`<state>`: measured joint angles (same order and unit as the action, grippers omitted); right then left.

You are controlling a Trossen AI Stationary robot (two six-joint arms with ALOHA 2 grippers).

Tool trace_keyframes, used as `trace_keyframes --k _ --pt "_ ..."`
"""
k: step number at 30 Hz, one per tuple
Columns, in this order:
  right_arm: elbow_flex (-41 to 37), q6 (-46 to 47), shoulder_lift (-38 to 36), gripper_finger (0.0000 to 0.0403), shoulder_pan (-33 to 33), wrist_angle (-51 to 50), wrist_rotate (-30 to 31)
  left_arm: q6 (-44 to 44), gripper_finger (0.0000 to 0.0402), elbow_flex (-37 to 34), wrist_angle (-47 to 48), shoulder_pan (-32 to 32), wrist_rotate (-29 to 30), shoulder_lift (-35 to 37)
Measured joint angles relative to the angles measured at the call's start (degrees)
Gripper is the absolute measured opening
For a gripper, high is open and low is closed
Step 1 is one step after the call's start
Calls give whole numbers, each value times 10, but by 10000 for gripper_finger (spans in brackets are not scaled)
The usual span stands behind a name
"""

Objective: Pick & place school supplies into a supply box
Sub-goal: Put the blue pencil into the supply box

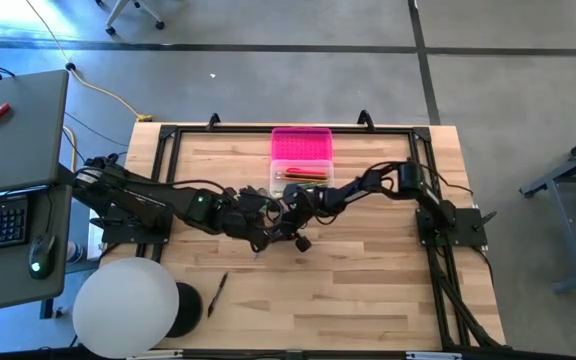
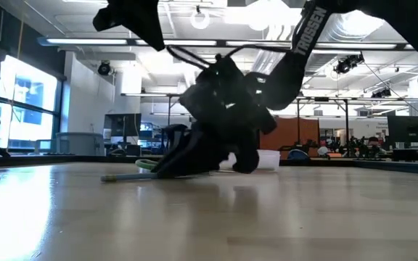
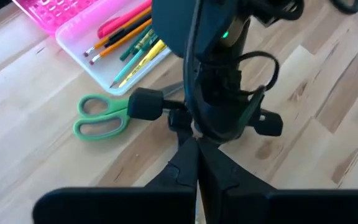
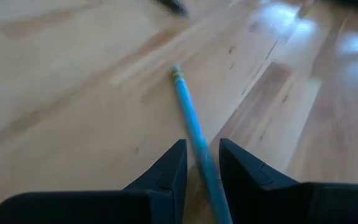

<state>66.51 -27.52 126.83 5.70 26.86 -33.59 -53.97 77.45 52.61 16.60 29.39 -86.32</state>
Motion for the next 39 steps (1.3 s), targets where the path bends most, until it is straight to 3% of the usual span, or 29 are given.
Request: trace_keyframes --k 10,16,20,26,30,34,39 --pt "-8 -43 41 64 3 2 -23 1 45 0 3 0 -3 0" --pt "-28 -45 41 9 -12 6 2 1 37 0 -1 0 -3 0" --pt "-31 -24 39 13 -24 8 41 -2 35 0 -2 0 -3 0" --pt "-34 81 -17 7 -30 -22 50 -3 35 0 -5 0 -3 0" --pt "-59 87 -87 4 -29 -67 25 -4 34 0 -6 0 -4 0" --pt "-123 73 -194 6 -28 -56 101 -5 39 0 -7 0 -4 0" --pt "-237 44 -346 3 -17 -58 295 -5 39 0 -18 0 -4 0"
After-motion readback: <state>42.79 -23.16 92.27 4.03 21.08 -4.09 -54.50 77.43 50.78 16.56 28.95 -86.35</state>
